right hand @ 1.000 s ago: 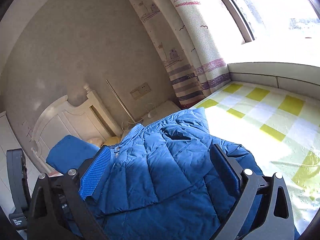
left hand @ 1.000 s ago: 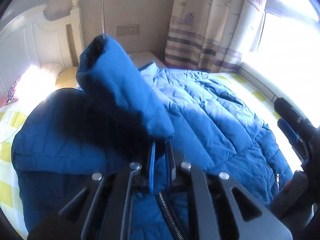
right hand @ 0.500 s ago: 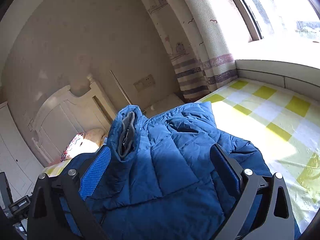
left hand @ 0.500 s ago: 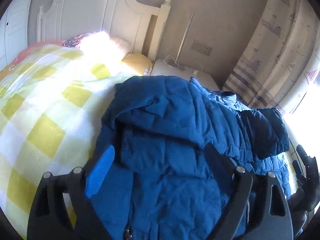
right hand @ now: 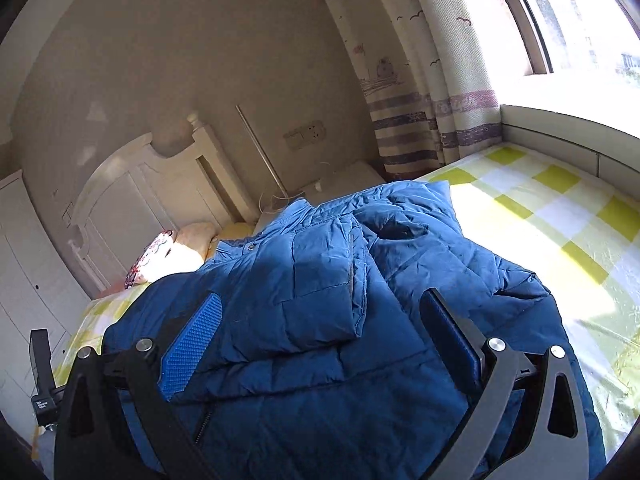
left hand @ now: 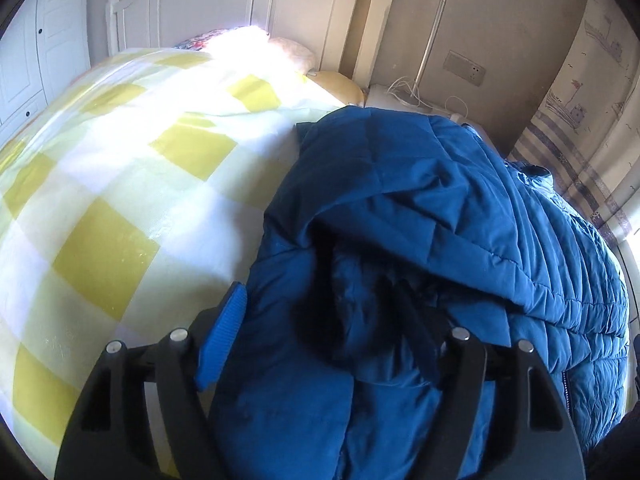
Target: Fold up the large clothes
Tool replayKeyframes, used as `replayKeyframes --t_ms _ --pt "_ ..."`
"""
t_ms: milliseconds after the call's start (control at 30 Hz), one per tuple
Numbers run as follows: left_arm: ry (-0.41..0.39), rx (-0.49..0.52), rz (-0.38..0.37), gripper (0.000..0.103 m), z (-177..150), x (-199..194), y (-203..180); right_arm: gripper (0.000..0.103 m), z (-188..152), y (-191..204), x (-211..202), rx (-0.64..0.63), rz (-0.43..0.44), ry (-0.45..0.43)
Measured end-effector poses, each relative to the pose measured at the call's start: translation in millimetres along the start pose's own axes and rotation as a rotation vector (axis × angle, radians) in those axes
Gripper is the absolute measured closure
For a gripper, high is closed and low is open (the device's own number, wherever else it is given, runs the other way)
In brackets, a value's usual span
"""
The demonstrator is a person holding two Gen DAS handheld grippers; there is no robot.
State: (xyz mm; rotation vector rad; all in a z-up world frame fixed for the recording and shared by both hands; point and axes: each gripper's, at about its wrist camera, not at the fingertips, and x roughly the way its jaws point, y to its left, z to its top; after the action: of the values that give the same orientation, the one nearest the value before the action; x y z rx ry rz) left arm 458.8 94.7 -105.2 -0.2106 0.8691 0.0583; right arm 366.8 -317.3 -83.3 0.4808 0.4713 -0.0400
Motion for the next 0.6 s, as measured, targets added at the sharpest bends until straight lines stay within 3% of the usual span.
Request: replayKeyframes --t_ms 133,233,367,433,500,600 --pt "0.003 -0.027 -0.019 0.024 1.8 3.2 2.3 0.008 7.9 -3.4 24.8 0.028 0.024 0.127" --pt "0.013 -0.058 -0.044 0.021 3.2 5.5 8.1 0.023 9.4 -3.3 49.9 0.044 0.070 0.259" --pt "0.009 -0.069 -0.050 0.020 3.0 4.9 10.2 0.028 12.3 4.1 69.1 0.011 0.123 0.347" --pt "0.009 -0.070 -0.052 0.020 3.3 5.1 10.8 0.058 16.8 4.4 64.9 0.018 0.149 0.323" --pt "0.008 -0.075 -0.057 0.019 2.9 4.7 12.3 0.069 25.3 10.4 44.9 -0.004 0.169 0.236" --pt "0.008 -0.076 -0.057 0.018 4.1 4.8 12.7 0.074 38.1 26.7 8.3 -0.085 0.170 0.121"
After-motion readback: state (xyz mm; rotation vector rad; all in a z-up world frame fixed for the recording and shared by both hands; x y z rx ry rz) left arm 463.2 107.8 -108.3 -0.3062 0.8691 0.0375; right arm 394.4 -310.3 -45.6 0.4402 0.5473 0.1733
